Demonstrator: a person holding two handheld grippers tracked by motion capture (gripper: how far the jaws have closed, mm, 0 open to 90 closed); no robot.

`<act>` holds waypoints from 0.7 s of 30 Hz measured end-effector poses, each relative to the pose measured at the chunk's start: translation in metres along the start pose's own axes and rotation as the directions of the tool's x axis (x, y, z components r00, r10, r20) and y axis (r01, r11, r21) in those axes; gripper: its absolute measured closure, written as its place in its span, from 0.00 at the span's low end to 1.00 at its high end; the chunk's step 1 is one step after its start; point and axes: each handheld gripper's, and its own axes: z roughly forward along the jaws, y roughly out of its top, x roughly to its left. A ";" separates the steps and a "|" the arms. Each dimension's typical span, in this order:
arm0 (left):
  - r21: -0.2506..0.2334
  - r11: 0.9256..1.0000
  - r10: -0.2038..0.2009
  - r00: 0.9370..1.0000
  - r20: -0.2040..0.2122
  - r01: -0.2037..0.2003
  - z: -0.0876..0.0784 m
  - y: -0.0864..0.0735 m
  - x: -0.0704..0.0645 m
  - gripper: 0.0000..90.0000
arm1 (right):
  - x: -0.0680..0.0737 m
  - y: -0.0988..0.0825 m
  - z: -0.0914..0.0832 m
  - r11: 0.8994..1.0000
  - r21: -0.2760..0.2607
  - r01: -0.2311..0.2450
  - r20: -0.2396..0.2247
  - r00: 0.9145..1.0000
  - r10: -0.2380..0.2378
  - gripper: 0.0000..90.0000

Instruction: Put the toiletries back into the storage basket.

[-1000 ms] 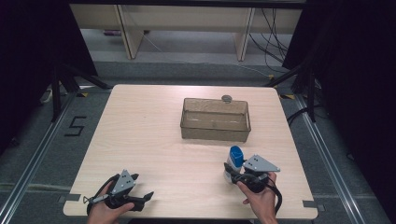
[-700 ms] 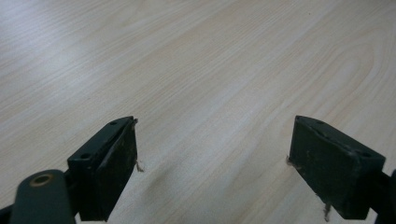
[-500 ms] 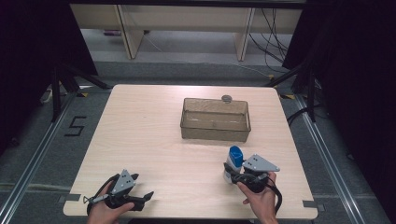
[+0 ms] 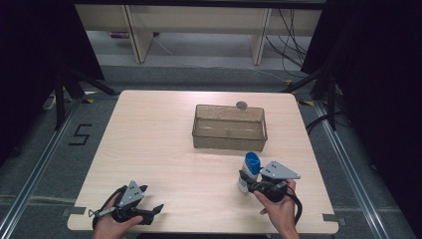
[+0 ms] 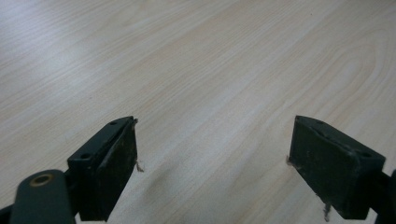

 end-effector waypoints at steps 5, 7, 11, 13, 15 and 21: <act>-0.002 1.000 -0.002 1.000 -0.004 0.002 0.000 0.000 0.000 0.17 | -0.006 0.003 -0.002 1.000 -0.006 0.004 0.005 1.000 -0.004 0.61; 0.014 1.000 0.011 1.000 -0.017 -0.011 0.000 0.000 0.002 0.17 | -0.008 0.005 -0.003 1.000 -0.008 0.008 0.011 1.000 -0.008 0.61; 0.004 1.000 0.009 1.000 -0.010 -0.009 0.000 0.000 0.001 0.17 | -0.011 0.008 -0.004 1.000 -0.001 0.014 0.001 1.000 -0.014 0.61; 0.005 1.000 0.020 1.000 -0.017 -0.020 0.001 0.000 0.002 0.17 | -0.011 0.010 -0.005 1.000 0.015 0.003 -0.004 1.000 -0.003 0.61; 0.004 1.000 0.011 1.000 -0.008 -0.011 0.000 0.000 0.001 0.17 | -0.013 0.013 -0.005 1.000 0.011 -0.005 0.000 1.000 0.005 0.61; 0.017 1.000 0.023 1.000 -0.011 -0.023 -0.001 0.000 0.001 0.17 | -0.019 0.017 -0.004 1.000 -0.011 0.016 -0.010 1.000 -0.016 0.61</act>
